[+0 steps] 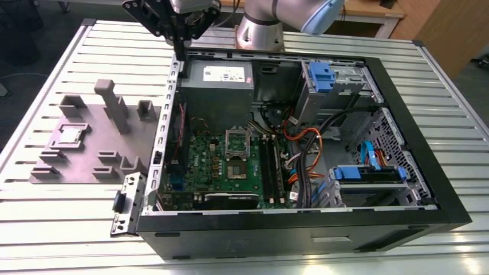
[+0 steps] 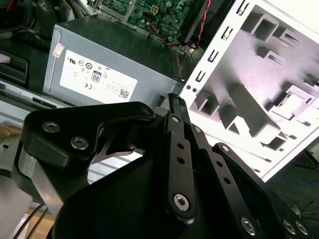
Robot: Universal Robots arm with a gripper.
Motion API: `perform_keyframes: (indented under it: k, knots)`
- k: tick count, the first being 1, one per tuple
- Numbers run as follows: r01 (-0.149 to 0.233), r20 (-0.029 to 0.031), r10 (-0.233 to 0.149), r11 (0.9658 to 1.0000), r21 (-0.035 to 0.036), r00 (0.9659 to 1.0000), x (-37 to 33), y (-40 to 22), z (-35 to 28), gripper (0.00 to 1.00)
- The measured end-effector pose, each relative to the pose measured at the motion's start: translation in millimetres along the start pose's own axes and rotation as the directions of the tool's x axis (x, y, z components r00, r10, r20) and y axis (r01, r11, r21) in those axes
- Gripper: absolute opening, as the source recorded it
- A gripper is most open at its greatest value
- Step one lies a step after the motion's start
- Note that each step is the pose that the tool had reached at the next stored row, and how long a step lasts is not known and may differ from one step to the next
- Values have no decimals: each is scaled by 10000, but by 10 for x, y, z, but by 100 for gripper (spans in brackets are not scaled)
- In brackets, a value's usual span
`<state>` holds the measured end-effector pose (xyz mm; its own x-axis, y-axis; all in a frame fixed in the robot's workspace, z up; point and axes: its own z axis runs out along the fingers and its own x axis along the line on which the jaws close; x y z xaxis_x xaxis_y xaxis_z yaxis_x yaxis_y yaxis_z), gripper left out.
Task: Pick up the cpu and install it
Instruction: 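Reach for the cpu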
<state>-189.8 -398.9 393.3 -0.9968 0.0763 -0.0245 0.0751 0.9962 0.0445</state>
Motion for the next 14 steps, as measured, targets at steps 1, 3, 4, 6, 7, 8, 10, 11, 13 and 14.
perform_keyframes:
  k: [1, 3, 4, 6, 7, 8, 10, 11, 13, 14]
  knots:
    - [0, 0, 0, 10000, 0, 10000, 9, -1, 0, 11]
    - [1, 0, -1, 10000, 1, 10000, 28, -2, -1, 11]
    - [1, 0, -1, 10000, 1, 10000, 38, -3, -1, 11]
    - [1, 0, -1, 10000, 0, 10000, 58, -4, -2, 11]
    - [1, 0, -1, 10000, 0, 10000, 68, -5, -2, 11]
    - [1, 0, -1, 10000, 1, 10000, 79, -6, -3, 11]
    - [1, 0, -1, 10000, 1, 10000, 100, -8, -3, 11]
    - [1, 0, -1, 10000, 0, 10000, 111, -8, -3, 11]
    - [0, -1, 0, 10000, 1, 10000, 133, -10, -4, 11]
    - [0, -1, 0, 10000, 1, 10000, 145, -11, -5, 11]
